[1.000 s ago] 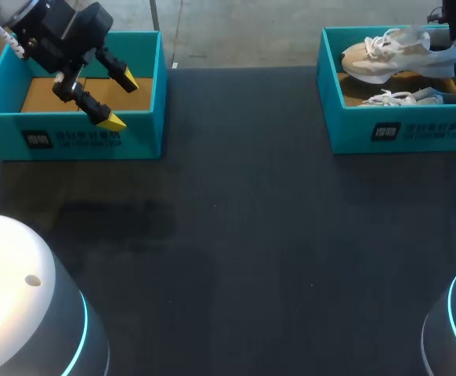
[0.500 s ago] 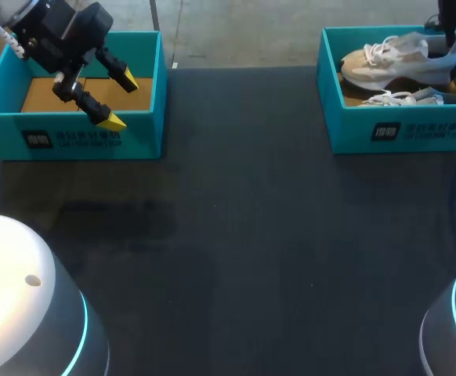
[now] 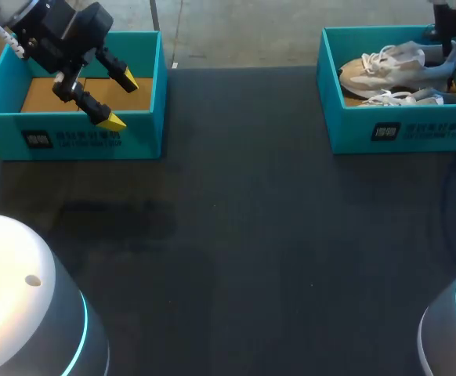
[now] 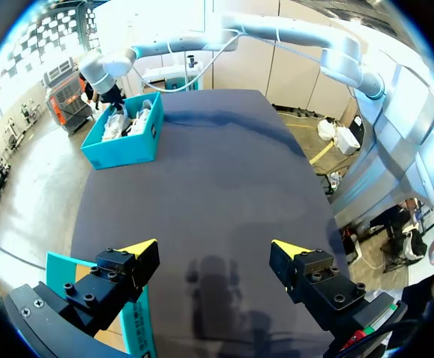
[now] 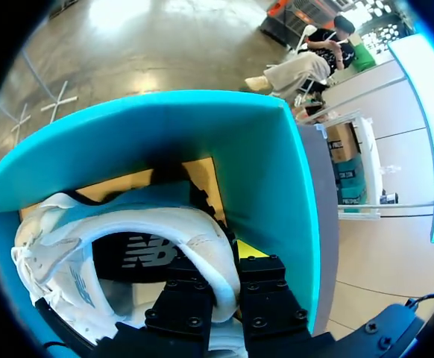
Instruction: Take the shoe out of the shoebox, open the shoe tongue, remove and reinsert the insole, then place the shoe into the shoebox
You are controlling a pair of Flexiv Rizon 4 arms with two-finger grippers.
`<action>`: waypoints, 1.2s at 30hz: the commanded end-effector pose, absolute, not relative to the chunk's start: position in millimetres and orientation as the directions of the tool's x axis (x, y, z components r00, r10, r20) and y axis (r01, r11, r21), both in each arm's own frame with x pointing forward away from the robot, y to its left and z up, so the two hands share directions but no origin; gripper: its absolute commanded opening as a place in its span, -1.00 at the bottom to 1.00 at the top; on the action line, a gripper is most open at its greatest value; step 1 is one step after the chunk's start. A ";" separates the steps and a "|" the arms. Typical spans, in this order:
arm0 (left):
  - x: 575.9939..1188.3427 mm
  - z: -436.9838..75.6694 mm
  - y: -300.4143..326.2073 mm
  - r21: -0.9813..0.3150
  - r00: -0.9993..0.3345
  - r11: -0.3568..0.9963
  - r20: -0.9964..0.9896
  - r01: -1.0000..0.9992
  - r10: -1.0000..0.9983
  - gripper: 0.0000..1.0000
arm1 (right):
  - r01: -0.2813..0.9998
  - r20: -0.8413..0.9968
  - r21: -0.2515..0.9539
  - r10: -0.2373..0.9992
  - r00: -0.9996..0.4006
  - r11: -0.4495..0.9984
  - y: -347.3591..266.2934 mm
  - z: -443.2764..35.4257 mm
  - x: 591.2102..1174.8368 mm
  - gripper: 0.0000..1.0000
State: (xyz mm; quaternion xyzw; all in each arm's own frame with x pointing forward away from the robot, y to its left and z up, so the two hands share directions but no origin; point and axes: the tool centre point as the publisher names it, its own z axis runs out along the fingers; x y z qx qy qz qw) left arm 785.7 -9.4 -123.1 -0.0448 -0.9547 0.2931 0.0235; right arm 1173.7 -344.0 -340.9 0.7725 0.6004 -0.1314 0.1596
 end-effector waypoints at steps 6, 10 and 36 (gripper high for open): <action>786.1 -123.3 -9.2 -0.560 -0.995 0.825 0.019 0.072 0.100 1.00 | 0.968 -0.382 0.073 0.889 0.250 -0.241 -350.4 -352.3 1187.4 -1.00; 786.1 -123.3 -9.2 -0.560 -0.995 0.825 0.019 0.072 0.100 1.00 | 0.968 -0.381 0.070 0.891 0.248 -0.240 -350.3 -354.0 1187.9 -1.00; 786.1 -123.3 -9.2 -0.560 -0.995 0.825 0.019 0.072 0.100 1.00 | 0.978 -0.297 0.062 0.932 0.208 -0.199 -324.0 -308.8 1134.6 1.00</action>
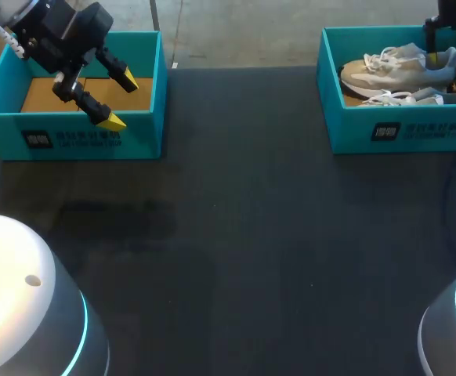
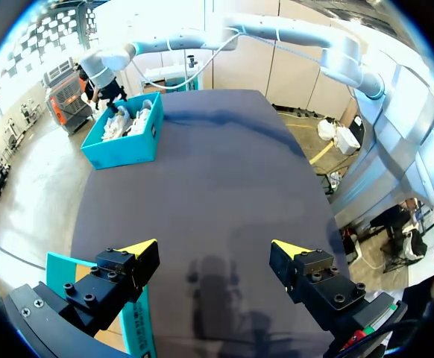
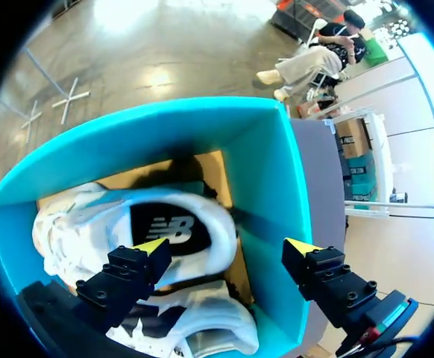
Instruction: Take the shoe out of the shoebox, open the shoe tongue, remove and reinsert the insole, then place the shoe into the shoebox
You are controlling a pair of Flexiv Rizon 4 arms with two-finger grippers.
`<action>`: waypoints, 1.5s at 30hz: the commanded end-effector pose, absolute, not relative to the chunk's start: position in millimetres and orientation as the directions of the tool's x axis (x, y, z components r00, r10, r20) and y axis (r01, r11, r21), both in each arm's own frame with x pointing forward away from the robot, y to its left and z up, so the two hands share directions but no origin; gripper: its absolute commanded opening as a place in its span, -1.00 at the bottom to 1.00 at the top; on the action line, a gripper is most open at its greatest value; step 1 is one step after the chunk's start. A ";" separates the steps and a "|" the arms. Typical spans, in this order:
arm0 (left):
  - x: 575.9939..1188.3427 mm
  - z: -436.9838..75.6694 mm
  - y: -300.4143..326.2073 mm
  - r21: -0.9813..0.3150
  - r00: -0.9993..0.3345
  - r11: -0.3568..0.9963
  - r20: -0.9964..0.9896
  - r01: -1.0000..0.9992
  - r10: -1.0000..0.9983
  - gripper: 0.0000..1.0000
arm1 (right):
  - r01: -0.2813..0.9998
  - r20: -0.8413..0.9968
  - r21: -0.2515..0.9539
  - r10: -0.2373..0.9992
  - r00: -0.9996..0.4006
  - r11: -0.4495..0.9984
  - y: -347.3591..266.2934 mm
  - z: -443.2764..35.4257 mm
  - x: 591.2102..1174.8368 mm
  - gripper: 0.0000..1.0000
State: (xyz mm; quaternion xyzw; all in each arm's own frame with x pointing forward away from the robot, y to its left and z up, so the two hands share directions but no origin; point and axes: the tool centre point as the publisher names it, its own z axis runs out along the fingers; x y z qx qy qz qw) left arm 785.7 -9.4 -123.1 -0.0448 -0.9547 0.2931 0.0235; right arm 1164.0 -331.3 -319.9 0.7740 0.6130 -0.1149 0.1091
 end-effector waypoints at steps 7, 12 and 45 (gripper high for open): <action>786.1 -123.3 -9.2 -0.560 -0.995 0.825 0.019 0.072 0.100 1.00 | 0.989 -0.240 0.036 0.960 0.146 -0.142 -304.1 -293.6 1102.9 1.00; 796.5 -127.7 -12.7 -0.513 -0.994 0.855 0.105 -0.072 -0.021 1.00 | 0.992 -0.232 0.036 0.965 0.125 -0.120 -291.2 -287.3 1079.6 1.00; 834.2 -139.6 15.2 -0.044 -0.280 0.278 0.060 -0.960 -0.958 1.00 | 0.997 -0.116 0.055 0.991 0.062 -0.056 -268.8 -240.1 962.4 1.00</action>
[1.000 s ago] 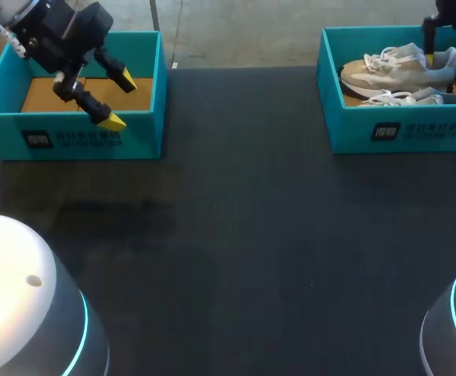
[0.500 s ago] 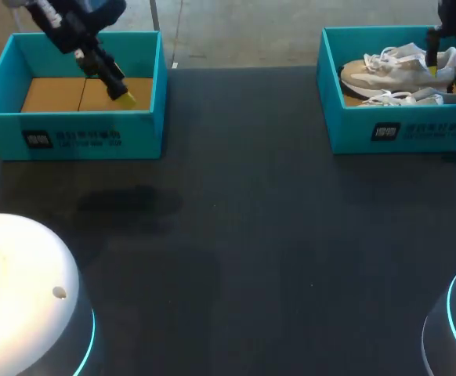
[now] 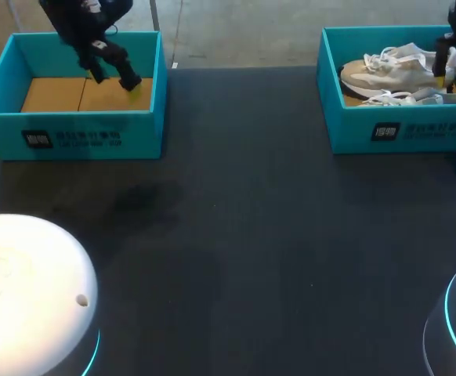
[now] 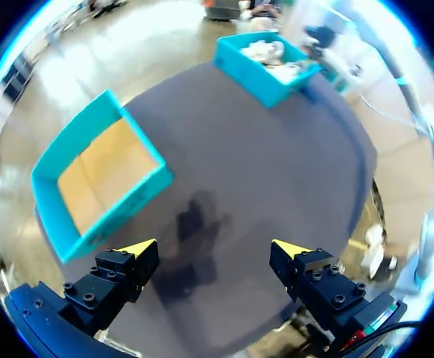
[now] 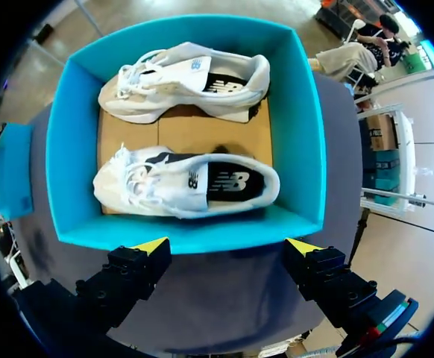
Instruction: Take the shoe out of the shoebox, open the shoe tongue, remove and reinsert the insole, then place the shoe into the shoebox
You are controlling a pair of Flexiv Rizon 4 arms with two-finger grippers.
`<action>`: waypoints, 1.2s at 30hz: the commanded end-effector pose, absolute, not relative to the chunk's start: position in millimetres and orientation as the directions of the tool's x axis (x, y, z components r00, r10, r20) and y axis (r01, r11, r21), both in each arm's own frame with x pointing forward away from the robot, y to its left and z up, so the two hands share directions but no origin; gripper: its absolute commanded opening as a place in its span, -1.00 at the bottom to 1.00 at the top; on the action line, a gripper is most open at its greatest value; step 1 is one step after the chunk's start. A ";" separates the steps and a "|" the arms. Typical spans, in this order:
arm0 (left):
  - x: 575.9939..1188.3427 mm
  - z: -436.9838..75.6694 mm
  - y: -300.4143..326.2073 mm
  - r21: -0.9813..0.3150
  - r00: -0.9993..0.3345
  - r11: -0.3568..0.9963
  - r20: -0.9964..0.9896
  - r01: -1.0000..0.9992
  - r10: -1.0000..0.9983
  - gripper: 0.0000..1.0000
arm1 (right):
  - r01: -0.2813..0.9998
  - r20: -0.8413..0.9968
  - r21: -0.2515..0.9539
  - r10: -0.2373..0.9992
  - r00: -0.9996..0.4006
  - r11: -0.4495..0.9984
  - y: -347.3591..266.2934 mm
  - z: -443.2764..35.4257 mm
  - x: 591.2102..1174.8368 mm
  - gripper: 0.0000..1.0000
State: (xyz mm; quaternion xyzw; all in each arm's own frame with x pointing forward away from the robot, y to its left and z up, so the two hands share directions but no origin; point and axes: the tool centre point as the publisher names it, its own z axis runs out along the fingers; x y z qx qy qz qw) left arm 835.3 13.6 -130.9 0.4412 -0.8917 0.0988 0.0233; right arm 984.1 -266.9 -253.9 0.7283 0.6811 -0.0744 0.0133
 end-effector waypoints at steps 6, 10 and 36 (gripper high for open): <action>839.1 -163.7 32.6 -0.022 -0.173 0.172 0.053 -0.985 -0.984 1.00 | 0.996 -0.093 0.074 0.994 0.064 -0.058 -267.1 -221.0 942.9 1.00; 844.5 -176.3 40.5 -0.005 -0.135 0.135 0.052 -0.991 -0.990 1.00 | 0.995 -0.087 0.091 0.994 0.060 -0.052 -266.0 -211.8 931.6 1.00; 880.0 -193.7 46.2 0.025 -0.243 0.244 0.017 -0.970 -0.970 1.00 | 0.997 -0.064 0.073 0.997 0.036 -0.031 -240.9 -207.6 858.4 1.00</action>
